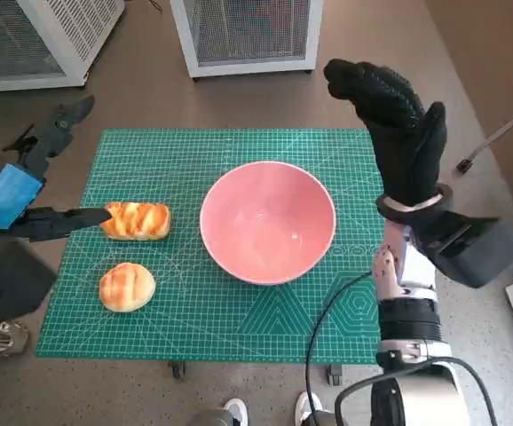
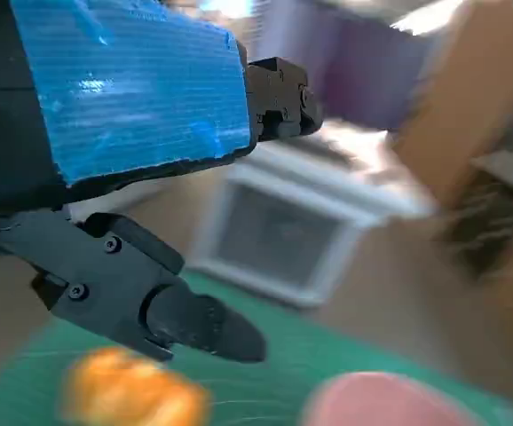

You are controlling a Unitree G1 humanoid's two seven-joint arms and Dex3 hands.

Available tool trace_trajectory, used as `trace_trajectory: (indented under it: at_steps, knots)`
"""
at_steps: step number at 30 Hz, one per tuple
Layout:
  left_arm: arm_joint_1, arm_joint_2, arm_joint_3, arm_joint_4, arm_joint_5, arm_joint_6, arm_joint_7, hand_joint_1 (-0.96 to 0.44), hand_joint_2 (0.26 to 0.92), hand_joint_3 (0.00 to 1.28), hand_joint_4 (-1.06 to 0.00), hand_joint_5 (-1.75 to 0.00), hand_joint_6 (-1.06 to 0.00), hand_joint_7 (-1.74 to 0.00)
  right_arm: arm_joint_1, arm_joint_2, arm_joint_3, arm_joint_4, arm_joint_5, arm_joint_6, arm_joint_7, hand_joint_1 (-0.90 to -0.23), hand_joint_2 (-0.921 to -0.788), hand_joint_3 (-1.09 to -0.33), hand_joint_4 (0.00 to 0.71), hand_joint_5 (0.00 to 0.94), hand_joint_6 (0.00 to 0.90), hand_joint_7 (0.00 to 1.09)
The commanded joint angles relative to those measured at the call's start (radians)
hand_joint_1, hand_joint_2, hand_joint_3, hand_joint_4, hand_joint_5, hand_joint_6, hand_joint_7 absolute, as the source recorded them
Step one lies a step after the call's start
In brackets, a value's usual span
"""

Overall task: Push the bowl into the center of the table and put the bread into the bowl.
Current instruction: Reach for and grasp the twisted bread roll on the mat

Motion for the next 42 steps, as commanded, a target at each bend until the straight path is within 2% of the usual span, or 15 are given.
trace_trajectory:
  at_steps: [1, 10, 20, 42]
  knots:
    - [-0.06, 0.041, -0.084, -0.047, 0.025, 0.13, -0.079, 0.02, 0.688, 0.01, -0.02, 0.0, -0.12, -0.06, 0.067, -0.003, 0.015, -0.033, 0.008, 0.043, -0.014, -0.655, -0.921, -0.71, 0.18, 0.005, 0.157, 0.21]
    - [-0.116, 0.057, -0.207, 0.042, 0.077, 0.171, -0.112, 0.01, 0.691, 0.01, -0.02, 0.0, -0.14, -0.03, 0.081, -0.003, 0.027, -0.057, 0.017, 0.072, -0.025, -0.659, -0.921, -0.709, 0.18, 0.004, 0.15, 0.23]
    - [-0.208, 0.047, -0.362, 0.176, 0.195, 0.198, -0.129, 0.01, 0.694, 0.01, -0.07, -0.01, -0.16, -0.02, 0.088, -0.004, 0.031, -0.051, 0.03, 0.078, -0.021, -0.654, -0.921, -0.71, 0.181, 0.003, 0.142, 0.24]
    - [-0.356, -0.056, -0.515, 0.542, 0.27, 0.12, -0.111, 0.0, 0.698, 0.0, -0.07, 0.0, -0.17, -0.01, 0.103, -0.008, 0.039, -0.084, 0.046, 0.11, -0.024, -0.646, -0.921, -0.697, 0.189, 0.004, 0.121, 0.28]
